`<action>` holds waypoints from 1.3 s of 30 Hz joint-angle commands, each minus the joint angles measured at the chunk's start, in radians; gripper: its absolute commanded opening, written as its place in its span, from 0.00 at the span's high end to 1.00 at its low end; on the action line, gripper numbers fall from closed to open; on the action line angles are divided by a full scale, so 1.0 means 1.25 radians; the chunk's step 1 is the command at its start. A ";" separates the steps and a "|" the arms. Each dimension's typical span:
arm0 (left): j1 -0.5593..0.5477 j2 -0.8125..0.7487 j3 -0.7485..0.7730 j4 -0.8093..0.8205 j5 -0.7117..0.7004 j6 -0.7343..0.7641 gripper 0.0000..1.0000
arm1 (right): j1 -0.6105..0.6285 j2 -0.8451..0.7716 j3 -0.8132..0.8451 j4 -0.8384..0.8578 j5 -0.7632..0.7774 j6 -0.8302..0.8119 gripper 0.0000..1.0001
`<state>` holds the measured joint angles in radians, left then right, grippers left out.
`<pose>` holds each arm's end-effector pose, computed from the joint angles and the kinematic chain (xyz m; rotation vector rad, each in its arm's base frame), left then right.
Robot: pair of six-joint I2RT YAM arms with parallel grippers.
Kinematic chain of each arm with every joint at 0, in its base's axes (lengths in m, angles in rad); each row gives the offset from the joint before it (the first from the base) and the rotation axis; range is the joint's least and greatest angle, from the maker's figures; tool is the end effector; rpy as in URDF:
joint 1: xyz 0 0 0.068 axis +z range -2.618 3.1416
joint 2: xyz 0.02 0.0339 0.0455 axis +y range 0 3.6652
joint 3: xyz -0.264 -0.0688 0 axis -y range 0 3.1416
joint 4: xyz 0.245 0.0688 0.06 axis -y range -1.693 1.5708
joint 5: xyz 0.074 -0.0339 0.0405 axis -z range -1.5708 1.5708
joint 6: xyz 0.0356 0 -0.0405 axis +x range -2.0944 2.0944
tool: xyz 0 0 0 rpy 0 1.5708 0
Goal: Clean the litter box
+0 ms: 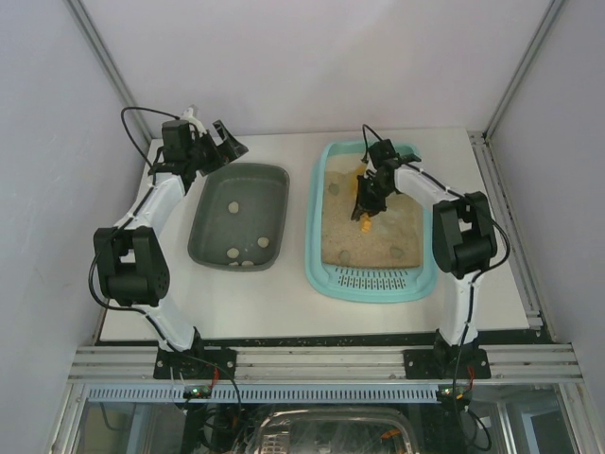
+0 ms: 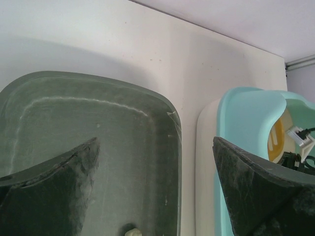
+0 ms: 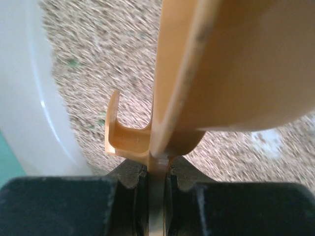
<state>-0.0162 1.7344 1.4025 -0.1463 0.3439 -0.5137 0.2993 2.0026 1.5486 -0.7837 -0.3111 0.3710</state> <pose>0.4094 -0.0186 0.3014 -0.2987 2.0663 -0.6785 0.3907 0.1320 0.1978 0.0273 2.8735 0.5842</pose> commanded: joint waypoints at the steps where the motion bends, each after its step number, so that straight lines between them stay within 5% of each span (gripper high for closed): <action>1: 0.005 -0.037 -0.008 -0.010 -0.013 0.007 0.00 | 0.028 0.047 0.087 0.032 -0.074 0.025 1.00; 15: 0.005 -0.045 -0.011 -0.031 -0.022 -0.004 0.00 | 0.062 0.094 0.103 0.028 -0.104 0.015 1.00; 28: 0.000 -0.060 -0.040 -0.038 -0.037 -0.025 0.00 | 0.082 0.071 -0.002 0.053 -0.254 -0.032 1.00; 39: -0.004 -0.058 -0.034 -0.051 -0.050 -0.019 0.00 | 0.056 0.033 -0.129 0.299 -0.417 0.093 1.00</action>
<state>-0.0174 1.7187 1.3674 -0.2150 0.2920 -0.5331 0.3588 2.0727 1.4239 -0.5083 -0.6731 0.4160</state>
